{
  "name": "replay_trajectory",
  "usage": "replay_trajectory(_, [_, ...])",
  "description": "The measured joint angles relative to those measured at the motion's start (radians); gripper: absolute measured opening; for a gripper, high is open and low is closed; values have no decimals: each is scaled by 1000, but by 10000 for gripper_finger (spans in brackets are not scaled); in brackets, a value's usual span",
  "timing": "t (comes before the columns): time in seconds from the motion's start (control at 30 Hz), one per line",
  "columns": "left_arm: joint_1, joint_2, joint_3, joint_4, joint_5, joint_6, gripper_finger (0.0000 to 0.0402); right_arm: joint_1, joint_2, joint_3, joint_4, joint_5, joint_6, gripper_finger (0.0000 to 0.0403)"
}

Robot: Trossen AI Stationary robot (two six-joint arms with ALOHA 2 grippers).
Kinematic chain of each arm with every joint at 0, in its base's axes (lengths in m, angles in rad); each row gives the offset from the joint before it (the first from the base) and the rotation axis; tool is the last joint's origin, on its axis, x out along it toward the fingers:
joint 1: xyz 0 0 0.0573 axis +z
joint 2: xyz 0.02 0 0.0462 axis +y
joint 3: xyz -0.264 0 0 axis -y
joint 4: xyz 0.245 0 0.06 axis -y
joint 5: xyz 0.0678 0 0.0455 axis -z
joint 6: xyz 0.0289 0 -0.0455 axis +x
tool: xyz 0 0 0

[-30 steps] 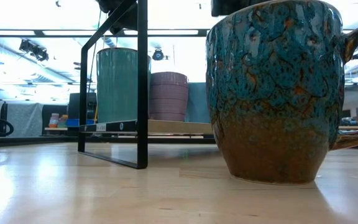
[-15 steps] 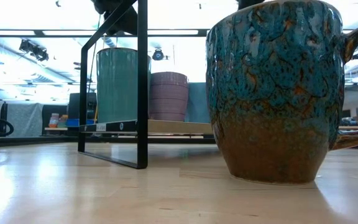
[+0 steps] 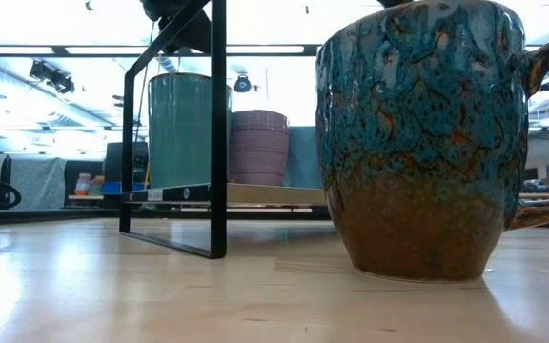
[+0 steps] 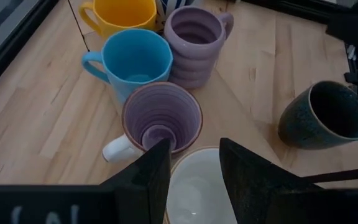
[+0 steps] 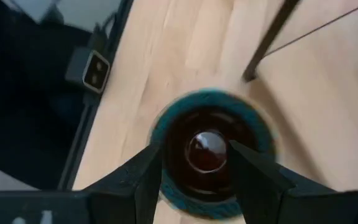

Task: Place coffee mugs
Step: Put the patterned blue mug onto the shelf

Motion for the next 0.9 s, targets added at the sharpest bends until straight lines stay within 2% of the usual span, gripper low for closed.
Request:
replay_trajectory(0.47, [35,0,0,-138,0,19,144,64,269,297,-168,18,21,185])
replay_trajectory(0.73, [35,0,0,-164,0,40,144,68,307,315,-212,52,92,182])
replay_trajectory(0.9, [32,0,0,-173,8,41,144,68,306,296,-243,70,116,150])
